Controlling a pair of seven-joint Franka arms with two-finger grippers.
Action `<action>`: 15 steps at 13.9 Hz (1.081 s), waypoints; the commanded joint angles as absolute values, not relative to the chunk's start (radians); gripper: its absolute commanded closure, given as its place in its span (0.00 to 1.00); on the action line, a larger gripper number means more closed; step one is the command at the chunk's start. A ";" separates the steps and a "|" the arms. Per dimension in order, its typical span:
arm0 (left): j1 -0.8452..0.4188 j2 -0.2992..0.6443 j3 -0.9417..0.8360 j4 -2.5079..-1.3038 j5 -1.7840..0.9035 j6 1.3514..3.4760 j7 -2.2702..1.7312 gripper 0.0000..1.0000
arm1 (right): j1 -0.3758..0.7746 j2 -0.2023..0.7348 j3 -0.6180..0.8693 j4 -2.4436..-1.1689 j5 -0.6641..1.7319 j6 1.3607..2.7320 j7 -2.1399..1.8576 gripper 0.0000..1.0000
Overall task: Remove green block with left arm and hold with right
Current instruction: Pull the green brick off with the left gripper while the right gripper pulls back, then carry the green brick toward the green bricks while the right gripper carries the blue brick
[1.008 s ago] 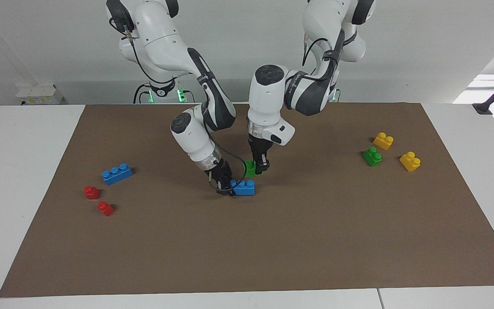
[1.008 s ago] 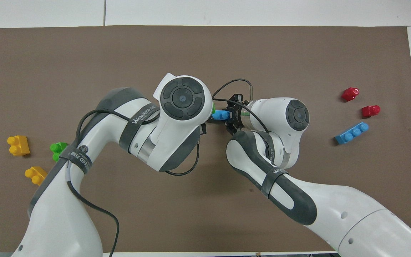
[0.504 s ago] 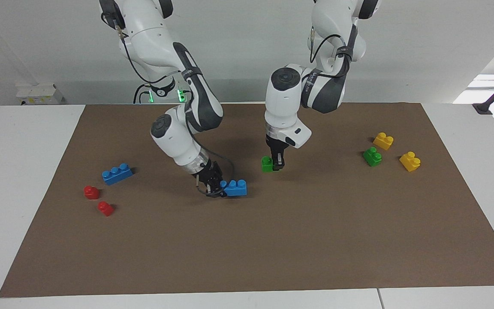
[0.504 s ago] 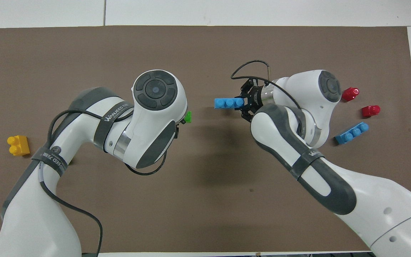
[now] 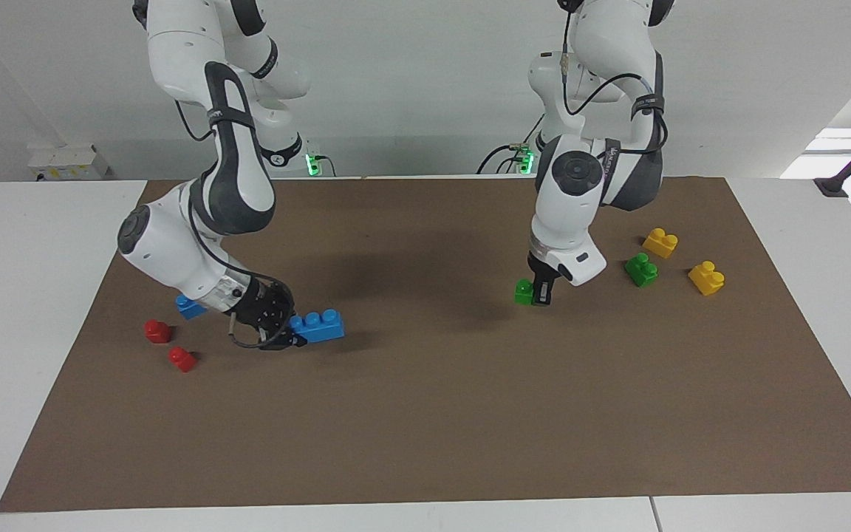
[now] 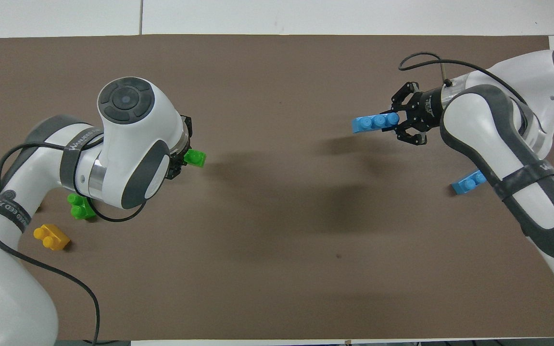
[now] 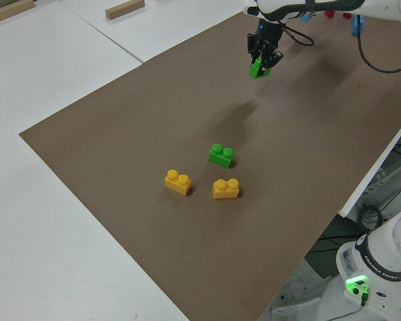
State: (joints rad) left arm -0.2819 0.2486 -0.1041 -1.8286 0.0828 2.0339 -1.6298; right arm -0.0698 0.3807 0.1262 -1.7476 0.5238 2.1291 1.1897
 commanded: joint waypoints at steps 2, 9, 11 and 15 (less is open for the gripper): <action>-0.190 0.198 -0.112 -1.905 0.069 2.062 -1.452 1.00 | -0.141 0.390 0.141 -1.746 0.473 2.106 1.100 1.00; 0.004 0.178 -0.112 -1.986 0.049 2.144 -1.025 1.00 | -0.275 0.417 0.141 -1.772 0.469 2.079 0.917 1.00; 0.052 0.176 -0.112 -1.994 0.031 2.157 -0.903 1.00 | -0.293 0.431 0.141 -1.773 0.468 2.089 0.910 1.00; 0.107 0.184 -0.110 -2.042 0.026 2.235 -0.801 1.00 | -0.308 0.456 0.140 -1.772 0.468 2.117 0.882 1.00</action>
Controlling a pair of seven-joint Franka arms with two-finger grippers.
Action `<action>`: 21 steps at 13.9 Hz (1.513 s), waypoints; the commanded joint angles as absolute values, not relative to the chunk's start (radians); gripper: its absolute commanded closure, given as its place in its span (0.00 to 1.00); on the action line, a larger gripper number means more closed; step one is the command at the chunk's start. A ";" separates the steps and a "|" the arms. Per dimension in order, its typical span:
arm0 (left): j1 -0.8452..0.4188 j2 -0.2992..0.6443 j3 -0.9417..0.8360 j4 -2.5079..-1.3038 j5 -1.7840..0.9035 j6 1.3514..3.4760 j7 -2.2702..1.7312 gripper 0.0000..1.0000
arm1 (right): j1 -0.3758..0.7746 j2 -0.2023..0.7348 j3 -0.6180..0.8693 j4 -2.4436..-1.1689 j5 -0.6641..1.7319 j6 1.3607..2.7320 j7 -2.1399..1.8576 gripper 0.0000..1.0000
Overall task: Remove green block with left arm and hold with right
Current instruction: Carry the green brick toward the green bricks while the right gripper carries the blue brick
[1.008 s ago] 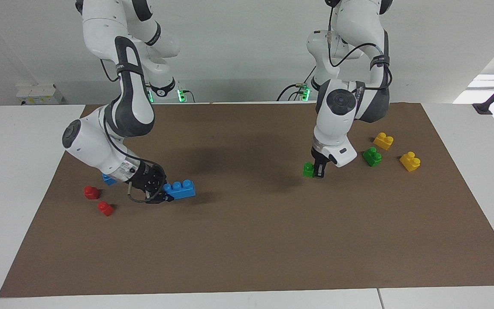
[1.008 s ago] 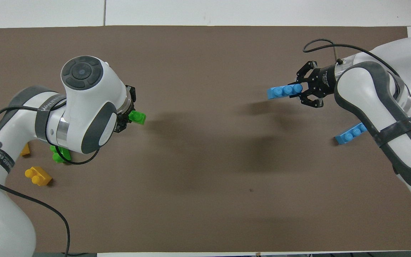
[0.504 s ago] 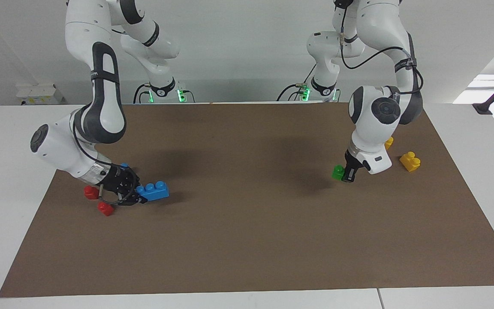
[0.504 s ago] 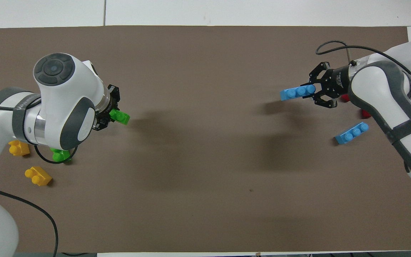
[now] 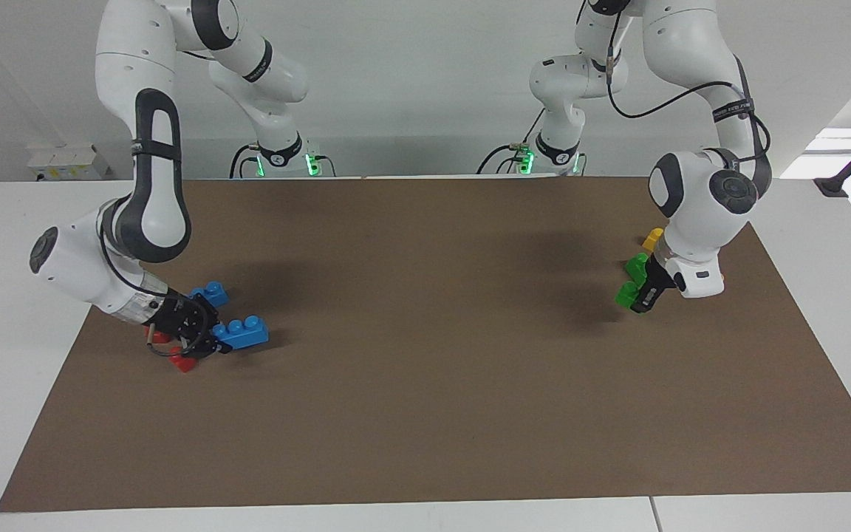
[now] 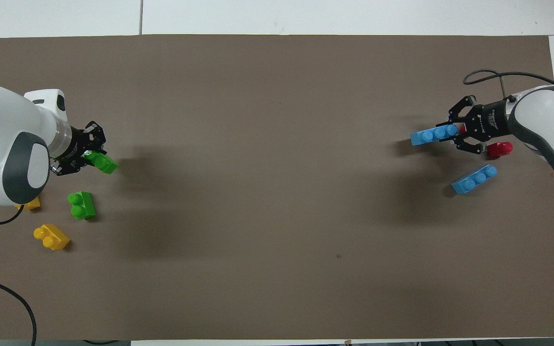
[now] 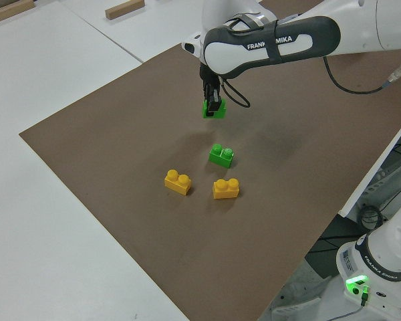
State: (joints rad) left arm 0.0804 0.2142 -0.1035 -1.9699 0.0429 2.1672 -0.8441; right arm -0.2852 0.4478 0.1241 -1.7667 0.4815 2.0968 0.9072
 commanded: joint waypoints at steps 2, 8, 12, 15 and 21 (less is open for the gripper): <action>0.118 0.192 -0.110 -2.056 0.026 2.279 -0.779 1.00 | -0.328 0.468 0.140 -1.772 0.468 2.117 0.858 1.00; 0.147 0.235 -0.109 -2.056 0.026 2.335 -0.756 1.00 | -0.342 0.469 0.140 -1.795 0.463 2.149 0.851 1.00; 0.149 0.249 -0.107 -2.066 0.026 2.362 -0.755 1.00 | -0.342 0.468 0.140 -1.807 0.463 2.164 0.851 1.00; 0.149 0.253 -0.107 -2.071 0.026 2.378 -0.753 1.00 | -0.350 0.463 0.140 -1.815 0.463 2.160 0.854 1.00; 0.150 0.256 -0.106 -2.094 0.026 2.419 -0.741 1.00 | -0.354 0.463 0.140 -1.813 0.463 2.163 0.853 0.28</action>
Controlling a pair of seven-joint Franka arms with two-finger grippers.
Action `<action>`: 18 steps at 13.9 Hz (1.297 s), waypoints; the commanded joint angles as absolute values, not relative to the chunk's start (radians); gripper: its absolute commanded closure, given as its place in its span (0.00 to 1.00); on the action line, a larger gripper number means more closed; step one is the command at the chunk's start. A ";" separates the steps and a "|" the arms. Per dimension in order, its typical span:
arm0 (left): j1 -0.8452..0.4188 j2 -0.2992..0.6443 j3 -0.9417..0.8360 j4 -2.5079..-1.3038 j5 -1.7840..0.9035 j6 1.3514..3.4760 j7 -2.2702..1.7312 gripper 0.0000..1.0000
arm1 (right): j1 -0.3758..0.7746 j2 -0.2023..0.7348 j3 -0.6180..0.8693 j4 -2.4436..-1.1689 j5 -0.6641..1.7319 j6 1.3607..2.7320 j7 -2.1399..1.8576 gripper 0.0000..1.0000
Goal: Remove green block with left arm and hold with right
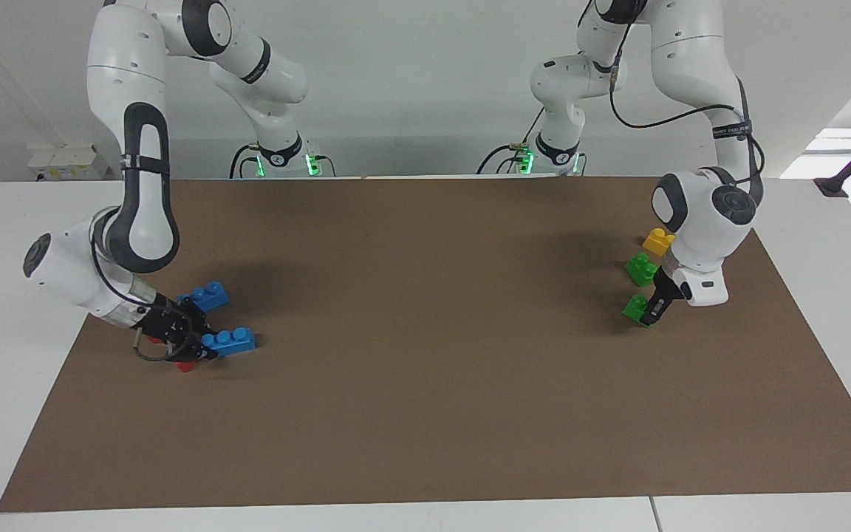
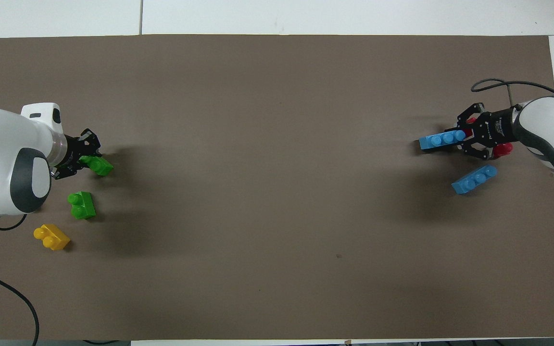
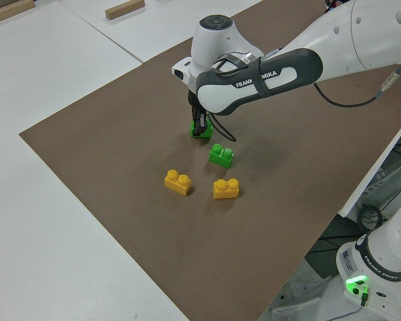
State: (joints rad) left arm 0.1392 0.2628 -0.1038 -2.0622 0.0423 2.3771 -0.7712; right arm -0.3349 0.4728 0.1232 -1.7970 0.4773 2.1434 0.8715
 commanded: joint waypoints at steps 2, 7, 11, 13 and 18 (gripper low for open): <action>0.150 0.255 -0.106 -2.105 0.026 2.422 -0.710 1.00 | -0.354 0.463 0.140 -1.810 0.462 2.160 0.857 0.26; 0.163 0.253 -0.106 -2.103 0.026 2.418 -0.693 1.00 | -0.339 0.407 0.140 -1.799 0.462 2.117 0.925 0.16; 0.170 0.253 -0.106 -2.103 0.026 2.410 -0.660 0.83 | -0.336 0.315 0.141 -1.790 0.460 2.063 0.957 0.06; 0.172 0.253 -0.106 -2.103 0.026 2.411 -0.661 0.32 | -0.334 0.287 0.141 -1.744 0.425 2.008 0.957 0.06; 0.172 0.244 -0.109 -2.092 0.026 2.398 -0.663 0.00 | -0.307 0.252 0.161 -1.556 0.266 1.829 0.821 0.06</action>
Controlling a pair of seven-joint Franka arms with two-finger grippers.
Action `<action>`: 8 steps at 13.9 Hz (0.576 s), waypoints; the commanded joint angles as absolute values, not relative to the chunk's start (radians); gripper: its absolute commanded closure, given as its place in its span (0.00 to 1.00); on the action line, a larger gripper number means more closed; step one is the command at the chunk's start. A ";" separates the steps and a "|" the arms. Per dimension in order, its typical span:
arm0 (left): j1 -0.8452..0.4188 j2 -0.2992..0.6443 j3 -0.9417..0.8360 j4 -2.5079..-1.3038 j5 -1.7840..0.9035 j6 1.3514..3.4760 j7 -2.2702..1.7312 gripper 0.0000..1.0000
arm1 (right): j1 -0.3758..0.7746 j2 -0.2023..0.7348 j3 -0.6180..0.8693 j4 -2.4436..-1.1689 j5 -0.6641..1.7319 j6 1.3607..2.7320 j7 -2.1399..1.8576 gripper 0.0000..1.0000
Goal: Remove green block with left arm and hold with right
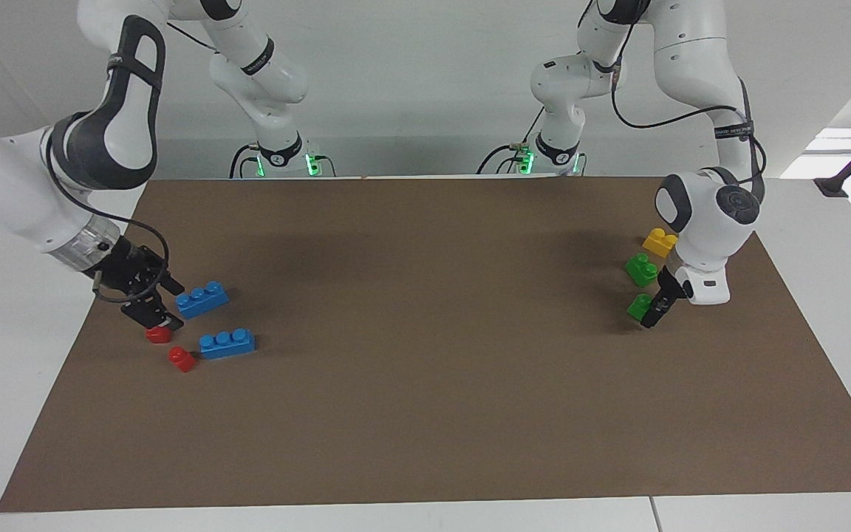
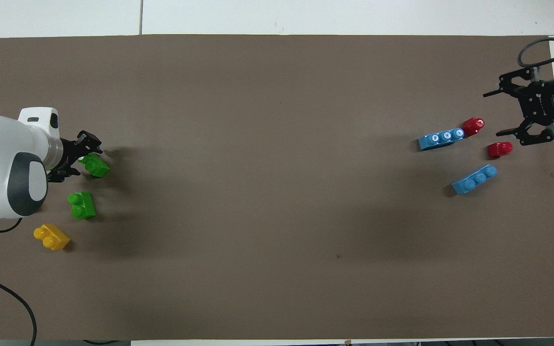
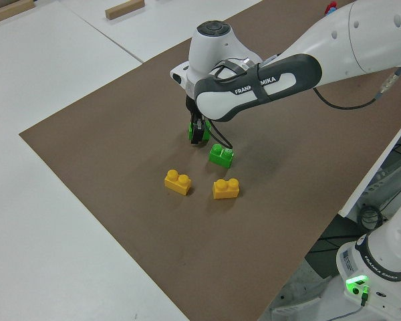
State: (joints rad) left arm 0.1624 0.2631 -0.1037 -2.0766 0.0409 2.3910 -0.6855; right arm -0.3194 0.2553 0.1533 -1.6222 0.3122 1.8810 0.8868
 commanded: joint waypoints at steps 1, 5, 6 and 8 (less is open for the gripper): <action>0.172 0.236 -0.109 -2.091 0.026 2.389 -0.663 0.00 | -0.305 0.227 0.167 -1.554 0.246 1.825 0.749 0.06; 0.169 0.190 -0.112 -2.039 0.026 2.268 -0.663 0.00 | -0.213 0.118 0.173 -1.552 0.094 1.777 0.424 0.06; 0.164 0.184 -0.113 -2.013 0.026 2.222 -0.664 0.00 | -0.192 0.089 0.173 -1.554 0.077 1.764 0.357 0.06; 0.155 0.149 -0.115 -1.993 0.026 2.168 -0.666 0.00 | -0.161 0.045 0.175 -1.555 0.074 1.701 0.206 0.06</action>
State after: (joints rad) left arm 0.1620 0.1890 -0.1148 -2.0100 0.0408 2.2313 -0.6851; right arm -0.1784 0.0913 0.1714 -1.5424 0.0954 1.7414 0.3441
